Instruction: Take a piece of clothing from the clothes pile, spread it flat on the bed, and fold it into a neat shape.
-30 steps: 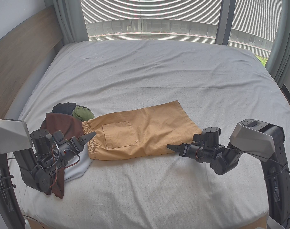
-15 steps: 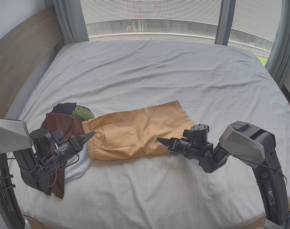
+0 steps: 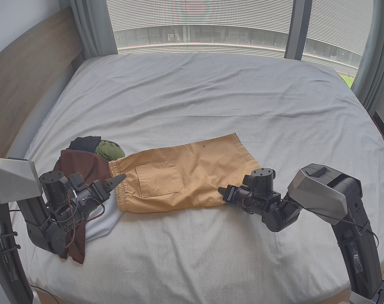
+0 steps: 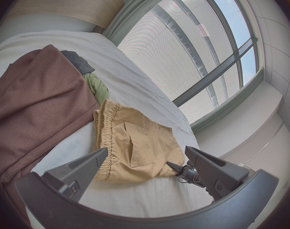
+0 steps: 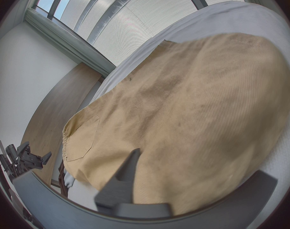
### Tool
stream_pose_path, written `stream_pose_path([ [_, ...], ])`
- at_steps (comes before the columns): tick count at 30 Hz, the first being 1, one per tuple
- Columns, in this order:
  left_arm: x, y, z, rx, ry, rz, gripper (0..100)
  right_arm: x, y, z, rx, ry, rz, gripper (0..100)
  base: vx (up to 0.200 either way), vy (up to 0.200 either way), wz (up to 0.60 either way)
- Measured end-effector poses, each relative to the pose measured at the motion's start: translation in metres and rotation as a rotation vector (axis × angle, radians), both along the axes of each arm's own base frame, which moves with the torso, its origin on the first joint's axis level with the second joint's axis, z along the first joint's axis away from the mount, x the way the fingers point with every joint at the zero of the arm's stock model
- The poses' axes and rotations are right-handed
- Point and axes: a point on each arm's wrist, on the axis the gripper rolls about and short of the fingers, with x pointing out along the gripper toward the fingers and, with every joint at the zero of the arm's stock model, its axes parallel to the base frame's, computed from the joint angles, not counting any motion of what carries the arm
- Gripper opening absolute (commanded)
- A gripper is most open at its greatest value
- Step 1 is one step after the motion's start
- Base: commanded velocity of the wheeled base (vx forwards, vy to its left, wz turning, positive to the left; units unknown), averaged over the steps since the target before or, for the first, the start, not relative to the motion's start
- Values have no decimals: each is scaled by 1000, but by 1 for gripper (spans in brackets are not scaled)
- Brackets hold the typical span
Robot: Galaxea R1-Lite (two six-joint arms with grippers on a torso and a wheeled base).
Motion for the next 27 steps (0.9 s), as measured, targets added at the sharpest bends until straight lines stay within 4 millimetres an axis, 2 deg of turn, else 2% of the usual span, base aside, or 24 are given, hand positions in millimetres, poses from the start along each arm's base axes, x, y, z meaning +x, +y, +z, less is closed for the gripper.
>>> stream_pose_path([
  [5,0,1,0,-1,0,1,100,-7,-2,-3,-16,20,-1,0,0,0,0],
  [16,0,1,0,-3,3,2,100,-34,-19,6,-131,47,33,0,0,0,0],
  [27,0,3,-1,-4,8,5,100,-85,-44,9,-262,139,61,0,0,0,0],
])
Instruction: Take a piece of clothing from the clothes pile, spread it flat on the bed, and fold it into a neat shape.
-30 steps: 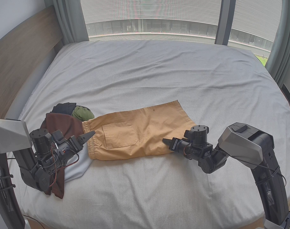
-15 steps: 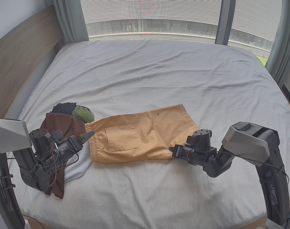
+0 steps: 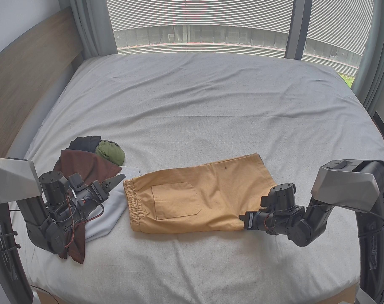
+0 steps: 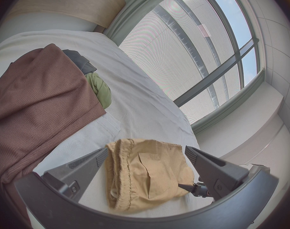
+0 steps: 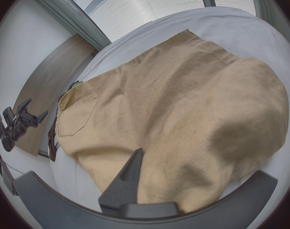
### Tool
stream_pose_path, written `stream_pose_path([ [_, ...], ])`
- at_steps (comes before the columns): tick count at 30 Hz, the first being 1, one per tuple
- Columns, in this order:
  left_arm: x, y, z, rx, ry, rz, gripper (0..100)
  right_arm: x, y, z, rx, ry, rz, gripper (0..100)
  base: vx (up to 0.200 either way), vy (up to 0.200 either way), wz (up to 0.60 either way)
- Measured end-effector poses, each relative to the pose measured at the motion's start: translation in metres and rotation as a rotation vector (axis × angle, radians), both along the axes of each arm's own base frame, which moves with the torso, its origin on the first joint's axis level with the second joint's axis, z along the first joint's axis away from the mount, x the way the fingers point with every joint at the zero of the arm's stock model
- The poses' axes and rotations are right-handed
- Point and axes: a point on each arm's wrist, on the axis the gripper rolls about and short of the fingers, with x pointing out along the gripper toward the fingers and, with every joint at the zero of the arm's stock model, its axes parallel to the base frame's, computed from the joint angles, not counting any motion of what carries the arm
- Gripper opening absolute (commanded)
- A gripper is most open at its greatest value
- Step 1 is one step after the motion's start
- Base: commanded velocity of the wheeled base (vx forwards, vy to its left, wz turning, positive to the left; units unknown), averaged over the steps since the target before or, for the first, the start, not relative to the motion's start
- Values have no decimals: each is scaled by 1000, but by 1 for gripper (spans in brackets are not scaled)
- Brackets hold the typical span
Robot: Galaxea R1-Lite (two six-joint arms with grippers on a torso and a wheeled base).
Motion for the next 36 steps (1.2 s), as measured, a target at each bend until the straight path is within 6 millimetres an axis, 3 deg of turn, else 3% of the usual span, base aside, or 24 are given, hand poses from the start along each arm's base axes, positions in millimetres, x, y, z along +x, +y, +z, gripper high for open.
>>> stream_pose_path([
  [10,1,0,-3,1,8,0,100,-40,-22,1,-68,67,4,0,0,0,0],
  [18,1,-1,-5,1,15,-3,100,-56,-28,-3,-89,109,6,0,0,0,0],
  [25,0,-2,-8,3,24,-7,100,-57,-29,-6,-95,109,-5,0,0,0,0],
  [26,0,-2,-8,3,25,-8,100,-57,-29,-6,-93,106,-6,100,0,0,0],
  [32,-2,-4,-9,5,33,-13,100,-61,-29,-6,-92,112,-2,100,0,0,0],
  [36,-5,-6,-11,2,45,-35,100,-79,-28,-5,-78,194,71,100,0,0,0],
])
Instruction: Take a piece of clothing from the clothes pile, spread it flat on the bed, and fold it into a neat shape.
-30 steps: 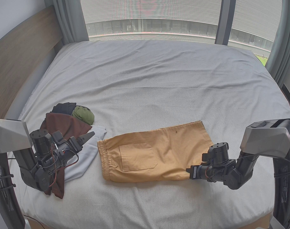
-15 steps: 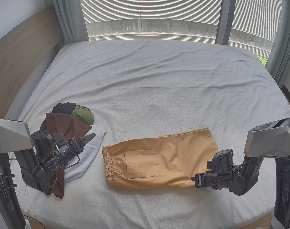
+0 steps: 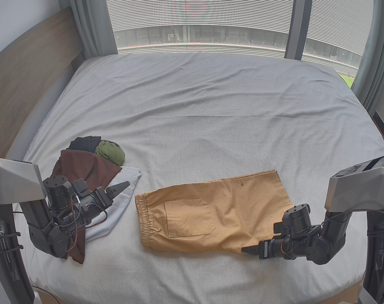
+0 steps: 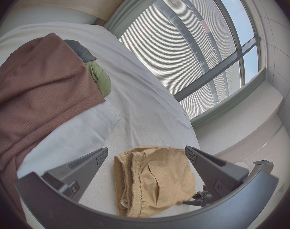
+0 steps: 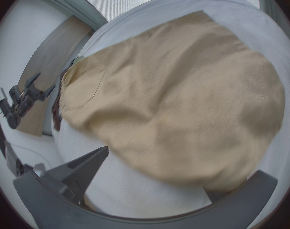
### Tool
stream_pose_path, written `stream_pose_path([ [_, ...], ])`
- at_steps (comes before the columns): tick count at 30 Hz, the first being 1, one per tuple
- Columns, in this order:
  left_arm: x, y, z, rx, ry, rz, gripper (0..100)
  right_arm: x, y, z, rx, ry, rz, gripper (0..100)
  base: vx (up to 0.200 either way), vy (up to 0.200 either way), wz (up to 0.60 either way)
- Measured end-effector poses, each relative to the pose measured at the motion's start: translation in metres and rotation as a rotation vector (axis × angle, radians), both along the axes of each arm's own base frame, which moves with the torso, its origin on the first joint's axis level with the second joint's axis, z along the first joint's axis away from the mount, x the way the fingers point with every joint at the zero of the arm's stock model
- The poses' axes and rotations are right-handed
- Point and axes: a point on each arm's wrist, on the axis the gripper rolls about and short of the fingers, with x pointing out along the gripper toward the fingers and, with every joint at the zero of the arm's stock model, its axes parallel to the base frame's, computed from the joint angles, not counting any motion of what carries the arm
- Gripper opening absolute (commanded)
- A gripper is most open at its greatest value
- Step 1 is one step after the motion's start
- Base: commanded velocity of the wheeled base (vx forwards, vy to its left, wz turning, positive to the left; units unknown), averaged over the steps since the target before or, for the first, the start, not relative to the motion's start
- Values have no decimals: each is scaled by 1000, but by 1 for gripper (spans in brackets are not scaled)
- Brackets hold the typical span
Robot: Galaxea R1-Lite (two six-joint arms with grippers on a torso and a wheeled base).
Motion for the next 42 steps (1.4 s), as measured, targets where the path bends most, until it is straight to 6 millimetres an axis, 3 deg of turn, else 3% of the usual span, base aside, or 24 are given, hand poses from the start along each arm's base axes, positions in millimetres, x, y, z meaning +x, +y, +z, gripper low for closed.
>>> stream_pose_path([
  [9,-9,-7,-4,-5,36,-44,100,-44,23,22,67,77,209,100,0,0,0],
  [15,-13,-12,-8,-3,63,-60,100,-59,42,45,135,26,329,100,0,0,0],
  [28,-14,-21,-33,19,138,-70,100,-51,55,81,299,-182,327,100,0,0,0],
  [42,-8,-30,-58,35,194,-66,100,-40,38,76,333,-241,267,100,0,0,0],
])
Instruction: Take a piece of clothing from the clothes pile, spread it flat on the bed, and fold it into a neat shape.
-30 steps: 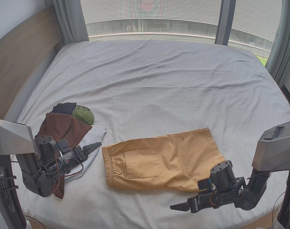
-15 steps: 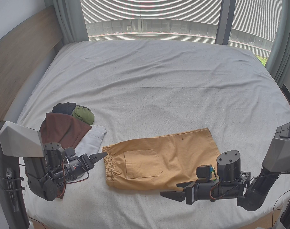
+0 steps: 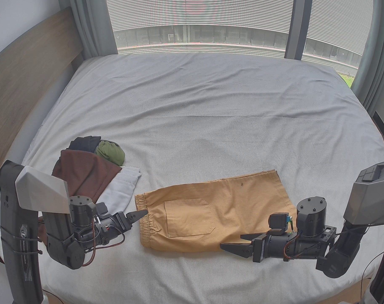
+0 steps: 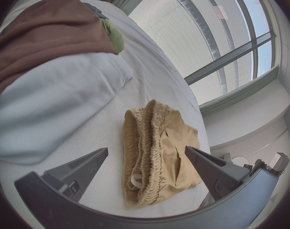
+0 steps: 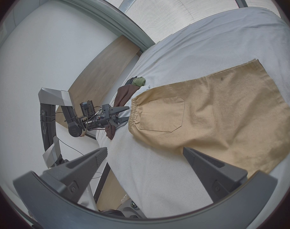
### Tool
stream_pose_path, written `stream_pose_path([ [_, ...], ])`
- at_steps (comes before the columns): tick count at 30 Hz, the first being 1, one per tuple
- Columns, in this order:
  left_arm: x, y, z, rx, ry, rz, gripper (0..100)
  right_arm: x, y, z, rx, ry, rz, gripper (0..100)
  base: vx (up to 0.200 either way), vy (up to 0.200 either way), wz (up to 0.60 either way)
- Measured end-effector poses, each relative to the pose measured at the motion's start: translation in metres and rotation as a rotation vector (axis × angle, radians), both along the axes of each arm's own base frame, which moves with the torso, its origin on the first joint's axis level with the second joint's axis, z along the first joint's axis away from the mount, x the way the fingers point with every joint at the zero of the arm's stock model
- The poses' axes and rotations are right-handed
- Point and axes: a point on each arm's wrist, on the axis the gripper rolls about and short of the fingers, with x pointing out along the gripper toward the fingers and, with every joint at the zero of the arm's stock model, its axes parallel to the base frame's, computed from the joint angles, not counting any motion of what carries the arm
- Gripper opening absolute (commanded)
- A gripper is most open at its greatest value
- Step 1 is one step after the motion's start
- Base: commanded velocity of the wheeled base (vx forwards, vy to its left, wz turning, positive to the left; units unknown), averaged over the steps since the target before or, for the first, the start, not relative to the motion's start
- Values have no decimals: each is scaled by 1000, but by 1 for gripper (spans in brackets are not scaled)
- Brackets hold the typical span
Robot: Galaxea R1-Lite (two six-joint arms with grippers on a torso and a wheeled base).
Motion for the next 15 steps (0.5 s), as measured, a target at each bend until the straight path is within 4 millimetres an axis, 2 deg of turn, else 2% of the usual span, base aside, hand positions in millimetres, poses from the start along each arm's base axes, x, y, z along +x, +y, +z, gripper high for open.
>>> stream_pose_path([
  [15,0,-20,-18,-33,60,-39,100,1,0,-8,-13,20,-1,100,0,0,0],
])
